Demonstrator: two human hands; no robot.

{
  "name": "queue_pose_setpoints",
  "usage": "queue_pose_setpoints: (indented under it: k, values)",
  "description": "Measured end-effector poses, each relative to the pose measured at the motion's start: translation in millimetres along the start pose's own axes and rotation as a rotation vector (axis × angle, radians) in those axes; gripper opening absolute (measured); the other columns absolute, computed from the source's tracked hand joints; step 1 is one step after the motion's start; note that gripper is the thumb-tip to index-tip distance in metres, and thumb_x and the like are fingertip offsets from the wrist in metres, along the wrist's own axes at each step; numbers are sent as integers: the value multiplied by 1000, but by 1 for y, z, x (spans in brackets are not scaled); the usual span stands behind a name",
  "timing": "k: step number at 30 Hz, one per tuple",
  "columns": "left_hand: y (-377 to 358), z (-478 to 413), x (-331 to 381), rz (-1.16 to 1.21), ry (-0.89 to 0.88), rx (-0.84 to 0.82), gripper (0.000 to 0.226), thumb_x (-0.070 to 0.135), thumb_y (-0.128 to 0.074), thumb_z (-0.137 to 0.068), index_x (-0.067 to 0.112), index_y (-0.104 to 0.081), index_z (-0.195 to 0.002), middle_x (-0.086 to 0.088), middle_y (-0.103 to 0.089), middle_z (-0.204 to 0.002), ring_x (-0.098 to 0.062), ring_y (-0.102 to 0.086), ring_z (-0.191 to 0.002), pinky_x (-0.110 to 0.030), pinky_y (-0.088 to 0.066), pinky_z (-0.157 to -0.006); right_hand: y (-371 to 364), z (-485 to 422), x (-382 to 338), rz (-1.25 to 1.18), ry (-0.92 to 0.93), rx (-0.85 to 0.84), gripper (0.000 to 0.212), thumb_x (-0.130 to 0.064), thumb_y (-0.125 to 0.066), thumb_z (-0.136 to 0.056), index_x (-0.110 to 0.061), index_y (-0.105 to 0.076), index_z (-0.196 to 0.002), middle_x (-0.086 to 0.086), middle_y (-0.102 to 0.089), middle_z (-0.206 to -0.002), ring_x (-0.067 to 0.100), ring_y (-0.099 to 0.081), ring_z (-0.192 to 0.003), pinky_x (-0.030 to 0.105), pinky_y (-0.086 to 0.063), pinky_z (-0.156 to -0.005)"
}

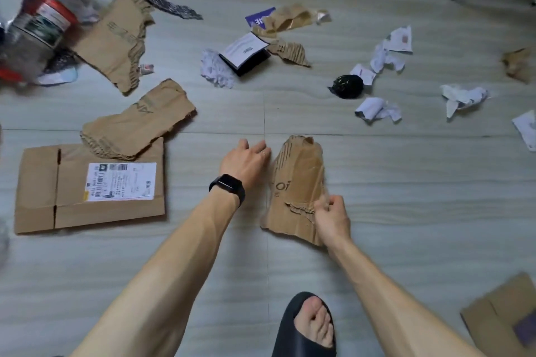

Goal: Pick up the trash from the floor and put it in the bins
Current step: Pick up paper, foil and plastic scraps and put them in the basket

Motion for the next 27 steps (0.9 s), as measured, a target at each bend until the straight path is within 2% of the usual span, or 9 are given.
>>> queue_pose_setpoints:
  k: [2,5,7,10,12,16,24,27]
  values:
    - [-6,8,10,10,-13,-6,25,10,-39,-101,13,-54,-122,-3,-54,-123,-27,-45,-112,-39,-52,-72,4,0,3,7,-5,0,17,-27,-45,-101,-16,-50,-112,5,-61,-108,26,-56,-97,33,-44,-80]
    - [-22,35,17,19,1,-69,27,7,-38,-100,9,-53,-123,-10,-59,-118,-30,-52,-111,-41,-51,-80,6,-1,4,33,-22,-11,19,-28,-43,-102,-15,-48,-114,9,-62,-112,29,-56,-99,36,-46,-85]
    - [-26,62,6,80,57,-118,33,7,-40,-99,13,-51,-129,-11,-60,-120,-31,-56,-110,-41,-49,-85,6,4,-3,48,-21,-27,21,-26,-42,-102,-11,-46,-116,16,-62,-116,35,-57,-106,40,-47,-90]
    - [-19,110,-24,204,202,-102,35,7,-45,-94,24,-57,-122,-3,-63,-118,-28,-58,-108,-34,-46,-76,-2,19,-7,118,-19,-97,23,-25,-43,-100,-8,-46,-116,21,-62,-118,39,-58,-110,40,-48,-92]
    - [0,153,-56,242,307,-42,28,14,-47,-96,29,-59,-116,1,-65,-113,-25,-58,-105,-32,-43,-72,-15,44,-16,108,13,-144,20,-27,-45,-98,-11,-48,-110,18,-64,-112,36,-59,-104,40,-49,-89]
    - [65,248,-131,256,476,140,23,28,-46,-97,28,-59,-117,1,-64,-117,-24,-58,-108,-36,-49,-82,-50,112,-57,22,136,-221,18,-24,-46,-96,-14,-47,-112,15,-63,-111,34,-57,-100,36,-44,-80]
    - [174,468,-235,212,842,502,25,25,-44,-94,29,-61,-112,-3,-60,-117,-31,-60,-104,-37,-49,-83,-118,264,-133,-41,406,-389,21,-26,-49,-96,-15,-50,-114,15,-65,-113,36,-58,-105,42,-49,-90]
    - [171,539,-247,203,964,479,24,25,-43,-95,27,-59,-114,-3,-61,-119,-32,-60,-106,-38,-48,-84,-136,314,-151,-29,484,-429,23,-31,-49,-95,-15,-50,-113,16,-64,-113,37,-58,-105,44,-49,-91]
Point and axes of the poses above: each hand's wrist, its own z-axis away from the middle knuckle, its own y-axis out of the back of the hand, x = y × z, the point moved 8 cm from there along -z, towards the middle knuckle
